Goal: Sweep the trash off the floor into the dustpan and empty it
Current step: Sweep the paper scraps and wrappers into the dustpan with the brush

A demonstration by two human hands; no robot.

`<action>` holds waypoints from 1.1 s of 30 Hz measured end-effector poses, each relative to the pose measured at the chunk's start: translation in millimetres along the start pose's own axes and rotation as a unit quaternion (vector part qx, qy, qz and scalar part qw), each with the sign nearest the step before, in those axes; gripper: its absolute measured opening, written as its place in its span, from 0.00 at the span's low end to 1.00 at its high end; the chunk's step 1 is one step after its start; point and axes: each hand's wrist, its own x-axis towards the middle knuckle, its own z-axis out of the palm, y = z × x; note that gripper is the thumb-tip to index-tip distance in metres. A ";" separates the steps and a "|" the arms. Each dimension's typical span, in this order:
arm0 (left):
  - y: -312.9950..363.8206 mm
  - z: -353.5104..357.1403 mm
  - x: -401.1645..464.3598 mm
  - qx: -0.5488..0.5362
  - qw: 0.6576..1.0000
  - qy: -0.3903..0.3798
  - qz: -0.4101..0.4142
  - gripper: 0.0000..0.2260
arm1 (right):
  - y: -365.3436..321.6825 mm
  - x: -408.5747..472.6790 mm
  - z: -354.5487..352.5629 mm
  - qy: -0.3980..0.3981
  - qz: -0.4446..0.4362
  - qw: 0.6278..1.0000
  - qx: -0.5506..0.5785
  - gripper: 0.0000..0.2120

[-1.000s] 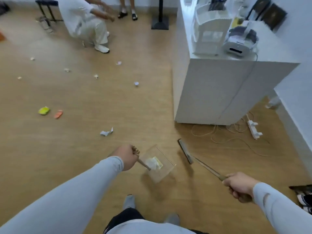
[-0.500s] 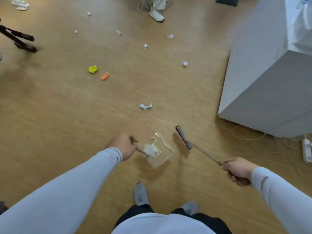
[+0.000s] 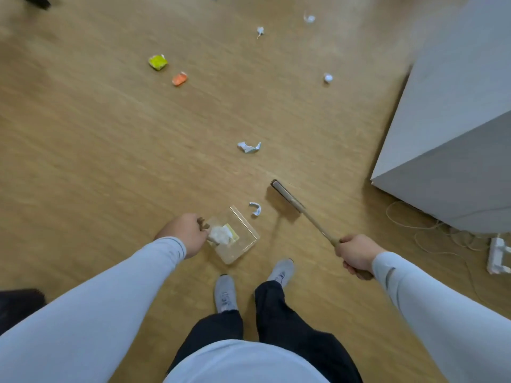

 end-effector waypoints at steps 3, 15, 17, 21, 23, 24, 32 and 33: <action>-0.1 12.7 15.4 -0.007 1.000 -0.005 -0.006 0.09 | -22.7 19.9 9.5 -0.004 -0.014 0.999 -0.030 0.13; -6.5 59.7 26.4 -0.034 0.998 -0.005 -0.043 0.10 | -54.3 6.4 56.2 -0.107 -0.054 0.960 -0.255 0.18; -5.4 58.7 28.0 -0.036 0.999 -0.003 -0.039 0.10 | -56.2 -4.5 20.1 -0.131 -0.034 0.974 -0.184 0.16; -8.7 53.6 33.2 -0.040 0.999 0.004 -0.034 0.11 | -51.0 -24.7 -23.4 -0.133 -0.037 0.984 -0.113 0.13; -9.9 51.5 35.0 -0.038 0.999 0.002 -0.033 0.12 | -51.0 -24.7 -15.1 -0.114 -0.048 0.983 -0.134 0.15; -9.9 51.1 35.3 -0.037 0.999 0.002 -0.033 0.11 | -52.6 -20.6 -8.0 -0.101 -0.051 0.984 -0.138 0.16; -12.0 55.1 29.8 -0.064 0.998 -0.004 -0.030 0.12 | -80.2 12.4 43.7 -0.087 -0.038 0.964 -0.248 0.14; -12.2 54.2 28.9 -0.067 0.997 -0.008 -0.029 0.13 | -80.9 8.9 40.3 -0.098 -0.037 0.964 -0.245 0.14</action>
